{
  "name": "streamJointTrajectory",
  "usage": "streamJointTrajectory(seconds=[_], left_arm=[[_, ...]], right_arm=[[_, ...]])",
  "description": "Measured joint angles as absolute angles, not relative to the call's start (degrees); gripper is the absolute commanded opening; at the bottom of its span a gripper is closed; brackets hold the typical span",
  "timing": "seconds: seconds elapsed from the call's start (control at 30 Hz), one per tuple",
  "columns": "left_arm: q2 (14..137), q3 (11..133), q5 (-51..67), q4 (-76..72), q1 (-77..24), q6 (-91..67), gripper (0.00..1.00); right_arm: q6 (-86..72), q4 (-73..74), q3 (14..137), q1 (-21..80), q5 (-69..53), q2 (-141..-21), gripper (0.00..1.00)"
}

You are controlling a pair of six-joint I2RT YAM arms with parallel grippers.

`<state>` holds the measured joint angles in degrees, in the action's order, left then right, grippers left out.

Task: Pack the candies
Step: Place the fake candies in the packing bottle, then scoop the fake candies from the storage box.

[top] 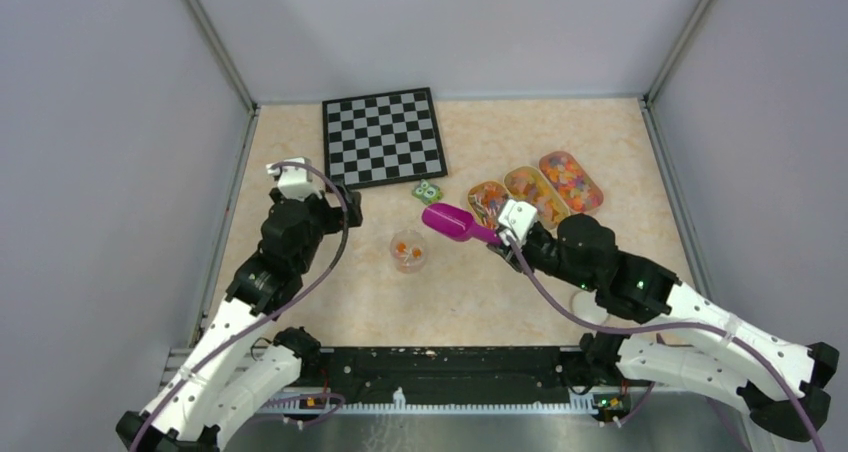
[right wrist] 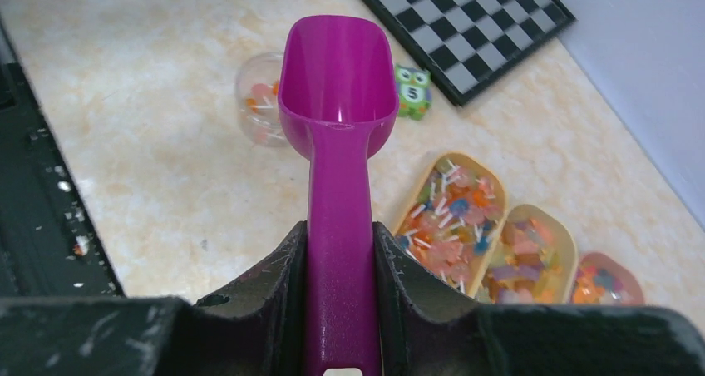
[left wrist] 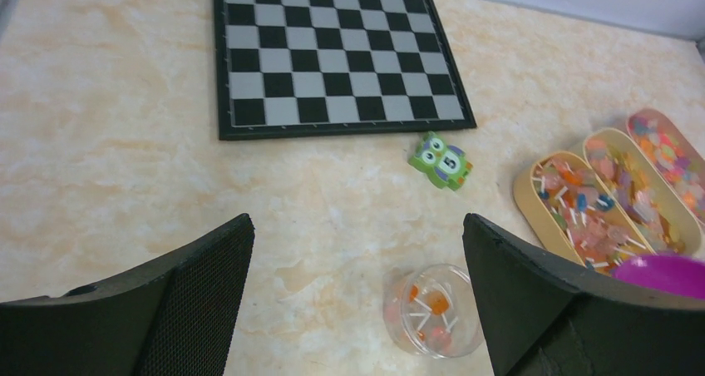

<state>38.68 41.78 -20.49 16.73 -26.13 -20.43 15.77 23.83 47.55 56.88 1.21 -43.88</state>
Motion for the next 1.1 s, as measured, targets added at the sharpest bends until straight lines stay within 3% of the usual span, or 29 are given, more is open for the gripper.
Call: streamJointTrajectory(seconds=[0.3,0.5,0.8,1.1], left_arm=[[56.25,47.53,0.75,14.83,-26.13,-25.21,0.9],[73.52,54.33,11.18,10.55,-26.13,-28.67,0.76],[98.0,73.21,20.88,5.85,-26.13,-28.27,0.57],[113.03,79.24,25.98,2.22,-26.13,-27.44,0.49]], right_arm=[[12.23,26.7,47.57,55.13,15.09,-45.52,0.0],[9.8,30.48,48.51,44.6,14.92,-47.7,0.0],[11.29,39.9,54.57,38.46,14.15,-55.61,0.0],[12.29,44.27,61.95,34.7,10.24,-58.98,0.0]])
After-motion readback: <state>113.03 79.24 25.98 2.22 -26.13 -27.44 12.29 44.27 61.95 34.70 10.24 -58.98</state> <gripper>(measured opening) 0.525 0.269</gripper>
